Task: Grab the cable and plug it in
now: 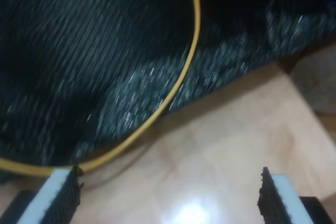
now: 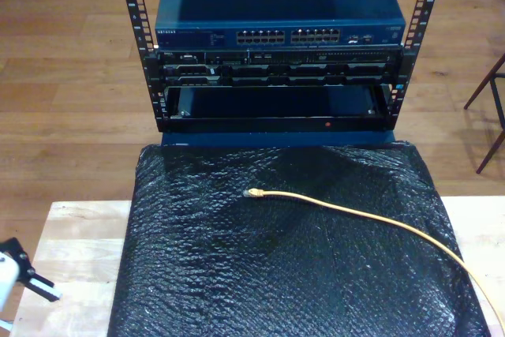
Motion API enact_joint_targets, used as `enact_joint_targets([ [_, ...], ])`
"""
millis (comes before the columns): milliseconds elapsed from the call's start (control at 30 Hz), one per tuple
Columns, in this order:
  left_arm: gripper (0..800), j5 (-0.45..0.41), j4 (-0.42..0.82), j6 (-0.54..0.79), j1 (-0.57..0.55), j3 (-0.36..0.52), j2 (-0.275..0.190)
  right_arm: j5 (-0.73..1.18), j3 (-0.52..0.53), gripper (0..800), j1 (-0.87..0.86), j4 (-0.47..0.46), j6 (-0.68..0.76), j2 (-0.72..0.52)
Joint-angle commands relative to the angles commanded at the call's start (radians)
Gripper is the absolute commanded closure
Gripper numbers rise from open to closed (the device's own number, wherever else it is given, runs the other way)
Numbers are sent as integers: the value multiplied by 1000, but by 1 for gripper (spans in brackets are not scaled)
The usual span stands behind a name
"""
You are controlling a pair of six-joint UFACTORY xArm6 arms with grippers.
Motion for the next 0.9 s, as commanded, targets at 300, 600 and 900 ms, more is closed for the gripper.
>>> enact_joint_targets([
  [300,0,-57,-2,-89,-75,31,2,-28,0,3,167,15,86,-5],
  [600,0,-94,-2,-195,-178,37,2,-150,-2,3,367,25,186,-5],
  [900,0,-132,-18,-242,-233,51,3,-310,0,4,577,21,301,5],
])
